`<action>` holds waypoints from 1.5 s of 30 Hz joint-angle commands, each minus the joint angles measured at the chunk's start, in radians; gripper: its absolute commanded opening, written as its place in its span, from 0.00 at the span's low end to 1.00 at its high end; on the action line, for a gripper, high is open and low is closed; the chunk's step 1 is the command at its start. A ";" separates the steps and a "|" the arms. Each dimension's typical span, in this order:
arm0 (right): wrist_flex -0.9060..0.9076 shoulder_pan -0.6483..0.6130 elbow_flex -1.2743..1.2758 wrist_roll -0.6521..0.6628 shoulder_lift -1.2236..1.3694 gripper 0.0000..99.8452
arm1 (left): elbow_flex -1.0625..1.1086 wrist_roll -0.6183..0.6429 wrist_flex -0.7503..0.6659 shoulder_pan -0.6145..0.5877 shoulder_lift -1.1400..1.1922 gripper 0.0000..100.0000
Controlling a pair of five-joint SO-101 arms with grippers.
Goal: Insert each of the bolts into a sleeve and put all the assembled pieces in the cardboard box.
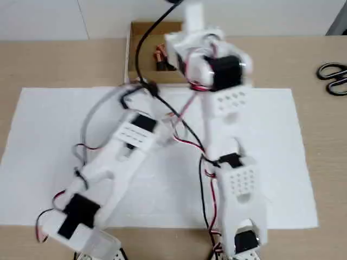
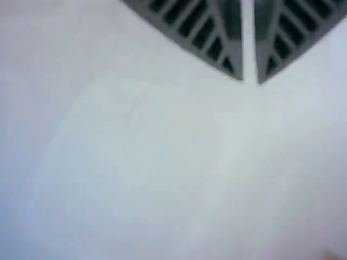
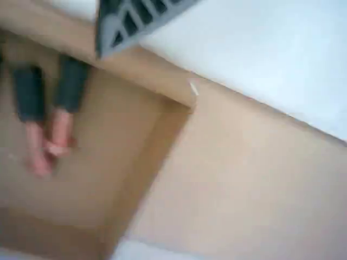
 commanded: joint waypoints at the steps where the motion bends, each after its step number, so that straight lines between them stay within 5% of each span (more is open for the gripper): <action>1: 0.048 0.074 0.052 0.006 -0.096 0.29 | -0.162 0.011 0.149 -0.103 -0.137 0.01; 9: 0.048 0.094 0.365 0.003 -0.097 0.29 | -0.730 -0.052 0.690 -0.094 -0.324 0.01; 16: 0.045 0.038 0.651 0.003 -0.105 0.29 | -0.275 0.034 0.661 -0.017 -0.333 0.01; 21: 0.042 0.005 0.664 0.002 -0.107 0.29 | -0.223 0.414 0.657 -0.054 -0.333 0.01; 26: 0.042 0.019 0.664 0.008 -0.127 0.29 | -0.208 0.531 0.563 -0.051 -0.325 0.01; 31: 0.042 0.047 0.669 0.008 -0.311 0.29 | -0.174 0.984 0.454 -0.051 -0.325 0.01; 41: 0.042 0.090 0.819 0.011 -0.441 0.29 | -0.171 0.959 0.482 -0.087 -0.325 0.01; 45: 0.018 -0.022 0.914 0.203 -0.426 0.28 | -0.143 0.902 0.526 -0.149 -0.331 0.01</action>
